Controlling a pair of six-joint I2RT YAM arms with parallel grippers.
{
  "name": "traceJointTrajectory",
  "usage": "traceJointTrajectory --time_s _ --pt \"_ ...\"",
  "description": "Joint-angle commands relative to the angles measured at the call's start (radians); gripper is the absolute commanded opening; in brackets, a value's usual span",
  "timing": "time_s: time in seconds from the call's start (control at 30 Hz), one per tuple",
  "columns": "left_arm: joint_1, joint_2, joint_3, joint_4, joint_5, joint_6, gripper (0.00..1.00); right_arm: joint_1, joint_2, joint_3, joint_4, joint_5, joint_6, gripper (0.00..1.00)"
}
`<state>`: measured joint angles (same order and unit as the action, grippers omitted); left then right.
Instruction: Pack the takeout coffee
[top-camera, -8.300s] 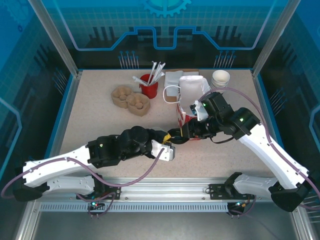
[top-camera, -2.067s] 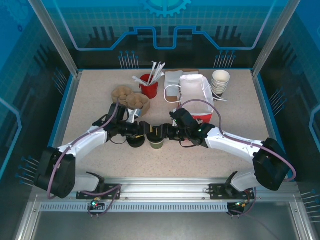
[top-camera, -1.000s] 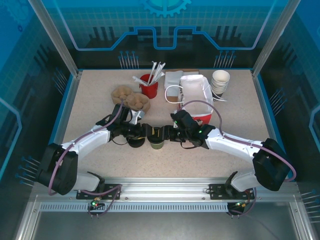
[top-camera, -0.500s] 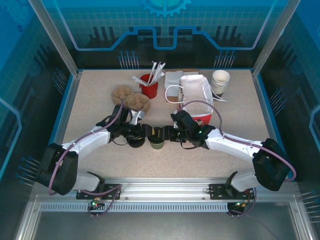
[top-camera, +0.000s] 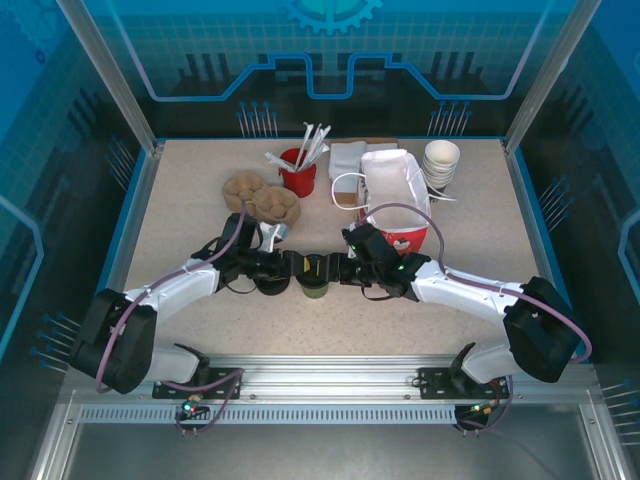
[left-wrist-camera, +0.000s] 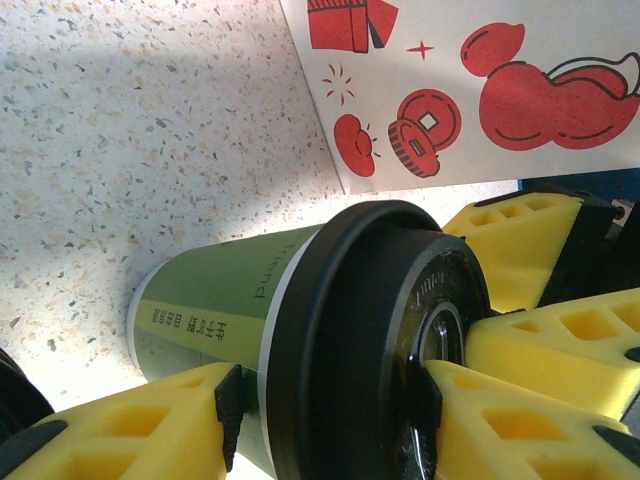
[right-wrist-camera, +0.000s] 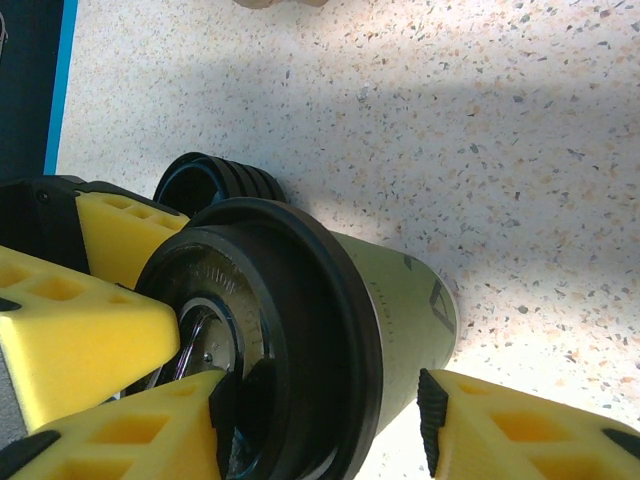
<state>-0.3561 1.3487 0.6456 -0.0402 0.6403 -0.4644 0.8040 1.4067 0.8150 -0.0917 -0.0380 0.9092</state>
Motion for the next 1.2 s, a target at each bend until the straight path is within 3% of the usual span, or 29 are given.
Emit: traceJointTrajectory --time_s 0.0,0.7,1.17 --pt "-0.012 0.043 -0.064 -0.114 -0.054 0.021 0.5 -0.002 0.023 -0.043 -0.094 0.03 0.009 0.53" --pt "-0.018 0.016 0.007 -0.105 -0.055 -0.026 0.46 0.003 0.041 0.036 -0.108 0.026 -0.006 0.53" --pt "-0.05 0.021 -0.011 -0.103 -0.075 -0.027 0.46 0.003 0.051 -0.056 -0.07 0.053 0.033 0.5"
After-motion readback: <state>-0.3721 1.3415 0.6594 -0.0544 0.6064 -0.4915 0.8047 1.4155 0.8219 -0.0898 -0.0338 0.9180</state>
